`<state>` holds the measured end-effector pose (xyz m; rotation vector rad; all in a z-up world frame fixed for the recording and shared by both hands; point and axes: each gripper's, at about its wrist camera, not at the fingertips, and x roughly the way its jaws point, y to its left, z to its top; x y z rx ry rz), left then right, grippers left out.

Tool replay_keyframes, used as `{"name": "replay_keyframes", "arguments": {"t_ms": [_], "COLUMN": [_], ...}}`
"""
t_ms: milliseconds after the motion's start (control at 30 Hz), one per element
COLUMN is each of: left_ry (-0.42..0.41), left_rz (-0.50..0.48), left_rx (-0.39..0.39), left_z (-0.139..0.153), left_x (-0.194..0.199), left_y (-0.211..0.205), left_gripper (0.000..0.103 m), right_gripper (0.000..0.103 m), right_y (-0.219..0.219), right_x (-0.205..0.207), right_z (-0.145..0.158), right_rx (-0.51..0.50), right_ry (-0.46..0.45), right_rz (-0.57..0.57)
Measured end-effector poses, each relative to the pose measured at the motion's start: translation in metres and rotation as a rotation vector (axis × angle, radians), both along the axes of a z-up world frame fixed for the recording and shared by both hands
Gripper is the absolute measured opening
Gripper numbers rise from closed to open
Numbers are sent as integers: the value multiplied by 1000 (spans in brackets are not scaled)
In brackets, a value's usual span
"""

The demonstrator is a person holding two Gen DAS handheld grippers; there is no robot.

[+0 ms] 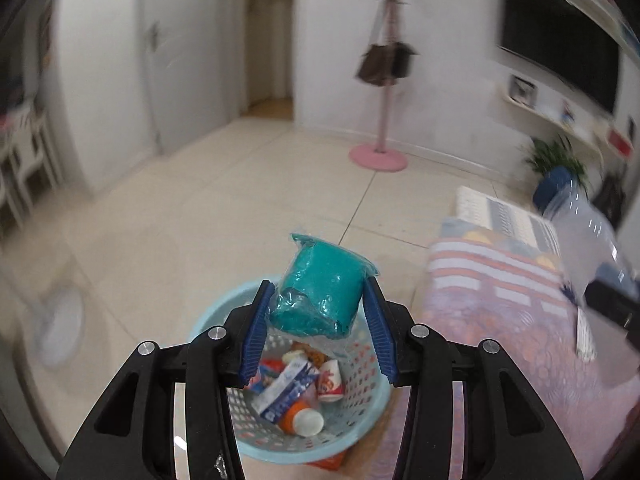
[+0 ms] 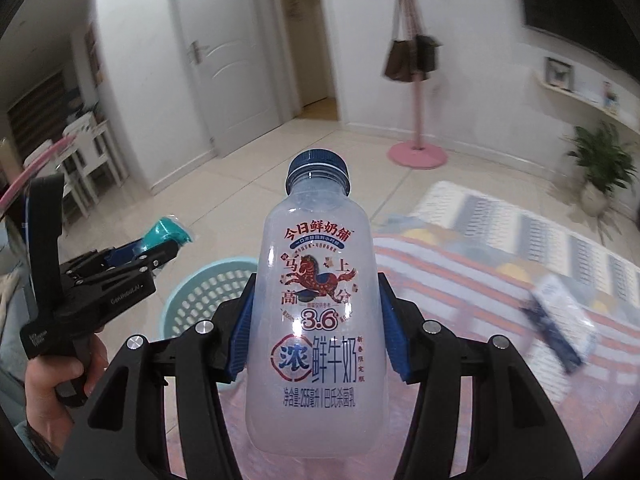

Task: Collect trash
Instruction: 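Carry the bottle and teal cup over the blue basket and open both grippers, then move both grippers back to the bed toward the blue carton and polka-dot paper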

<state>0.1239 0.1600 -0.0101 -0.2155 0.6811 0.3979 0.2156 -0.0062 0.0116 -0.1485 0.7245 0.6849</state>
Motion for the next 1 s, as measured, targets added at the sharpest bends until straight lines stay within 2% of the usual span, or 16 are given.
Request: {"name": "replay_keyframes", "arguments": {"t_ms": [200,433,500,567,633,1000], "left_ry": [-5,11,15,16,14,6], "left_rz": [100,155,168,169,178,179], "left_rx": [-230,-387,-401,-401,-397,-396], "left_z": [-38,-74,-78,-80,-80,-77], "left_x": [-14,-23,-23,-24,-26,-27], "left_y": [71,106,110,111,112,114], "left_gripper": [44,44,44,49,59,62], "right_gripper": [52,52,52,53,53,55], "right_y": [76,122,132,137,139,130], "right_x": [9,19,19,20,19,14], "right_z": [-40,-85,-95,-103,-109,-121], "right_rx": [-54,-89,-103,-107,-108,-65], "right_ry": [64,167,181,194,196,226], "right_rz": [66,75,79,82,78,71]}}
